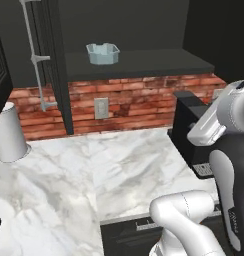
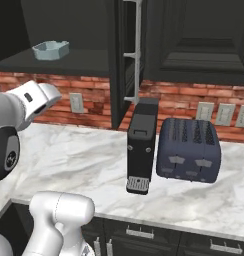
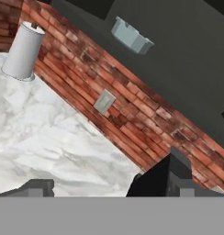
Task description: Retrieve the tupperware and aluminum foil from the cabinet and place them on the dining counter near the plate with sweet potato and lemon wedge to prepare for storing leftovers.
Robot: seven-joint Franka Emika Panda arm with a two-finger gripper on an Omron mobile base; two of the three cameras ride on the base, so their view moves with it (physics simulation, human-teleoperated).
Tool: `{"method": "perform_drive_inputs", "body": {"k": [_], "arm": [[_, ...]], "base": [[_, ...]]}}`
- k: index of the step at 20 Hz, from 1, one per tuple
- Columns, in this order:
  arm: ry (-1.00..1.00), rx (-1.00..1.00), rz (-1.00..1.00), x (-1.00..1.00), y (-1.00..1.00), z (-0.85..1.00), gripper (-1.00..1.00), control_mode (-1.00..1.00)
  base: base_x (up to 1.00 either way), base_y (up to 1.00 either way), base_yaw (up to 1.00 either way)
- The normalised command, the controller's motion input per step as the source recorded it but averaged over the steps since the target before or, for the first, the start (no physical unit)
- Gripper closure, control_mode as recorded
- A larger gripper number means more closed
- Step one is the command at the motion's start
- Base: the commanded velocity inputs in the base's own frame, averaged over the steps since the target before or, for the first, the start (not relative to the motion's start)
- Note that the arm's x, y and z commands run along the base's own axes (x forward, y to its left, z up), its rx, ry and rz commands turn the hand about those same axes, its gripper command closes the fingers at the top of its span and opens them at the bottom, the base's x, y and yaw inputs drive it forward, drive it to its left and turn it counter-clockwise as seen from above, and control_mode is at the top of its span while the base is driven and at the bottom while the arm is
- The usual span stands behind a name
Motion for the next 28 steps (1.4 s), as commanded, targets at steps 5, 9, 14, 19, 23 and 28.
{"method": "perform_drive_inputs", "body": {"k": [5,9,14,19,23,28], "arm": [[0.03,-0.03,-0.01,0.31,0.26,-0.01,-1.00,-1.00],[0.00,-0.01,-0.01,0.25,0.31,0.02,-1.00,-1.00],[-0.13,0.00,0.12,0.16,0.38,0.45,-1.00,-1.00],[-0.09,0.00,0.19,0.37,0.36,0.43,-1.00,-1.00],[0.00,0.01,0.15,0.42,0.47,0.34,-1.00,-1.00],[0.00,0.03,0.07,0.38,0.41,0.25,-1.00,-1.00]], "base": [[0.31,0.32,0.00],[0.00,0.00,0.00],[0.00,0.00,0.00],[0.00,0.00,0.00],[0.00,0.00,0.00],[0.00,0.00,0.00]]}}
